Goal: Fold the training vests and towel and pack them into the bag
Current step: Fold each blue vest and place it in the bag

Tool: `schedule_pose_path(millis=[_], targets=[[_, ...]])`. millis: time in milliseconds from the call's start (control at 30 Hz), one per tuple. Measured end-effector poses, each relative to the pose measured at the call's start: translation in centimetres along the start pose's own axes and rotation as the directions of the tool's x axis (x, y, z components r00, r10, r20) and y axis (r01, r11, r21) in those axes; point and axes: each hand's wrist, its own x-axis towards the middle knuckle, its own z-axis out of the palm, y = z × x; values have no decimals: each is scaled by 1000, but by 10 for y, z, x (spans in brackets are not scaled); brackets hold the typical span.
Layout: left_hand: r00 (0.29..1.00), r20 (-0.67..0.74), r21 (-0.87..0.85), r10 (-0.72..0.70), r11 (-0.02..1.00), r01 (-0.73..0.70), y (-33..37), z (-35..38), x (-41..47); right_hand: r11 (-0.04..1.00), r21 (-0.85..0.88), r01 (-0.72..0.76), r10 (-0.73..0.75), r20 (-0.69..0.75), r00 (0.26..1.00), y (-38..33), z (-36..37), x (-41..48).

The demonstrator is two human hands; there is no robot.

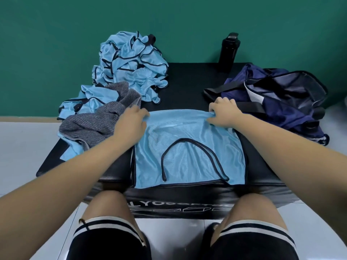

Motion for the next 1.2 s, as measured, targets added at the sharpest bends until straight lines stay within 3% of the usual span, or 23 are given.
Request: schedule_pose_path(millis=[100, 233, 333, 500, 767, 967, 1200], targets=[[988, 135, 93, -76, 994, 64, -10, -10, 30, 995, 100, 21, -22, 13, 1000, -6, -12, -4], [928, 351, 10, -125, 992, 129, -17, -18, 57, 958, 285, -7, -6, 47, 999, -6, -30, -14], [924, 371, 69, -95, 995, 75, -18, -26, 70, 966, 259, 1, -29, 103, 994, -2, -50, -20], [928, 366, -138, -75, 981, 133, -14, -53, 82, 969, 248, 15, -71, 216, 974, 10, -98, -35], [978, 202, -269, -52, 957, 106, -2, -113, 85, 940, 342, 3, -66, 174, 982, 23, -168, -79], [1000, -18, -113, 12, 993, -14, 12, -161, 105, 876, 481, 35, -125, 155, 980, 8, -204, -117], [975, -218, -22, -43, 999, 39, 17, -213, 116, 785, 615, 76, -175, 103, 979, -22, -257, -150]])
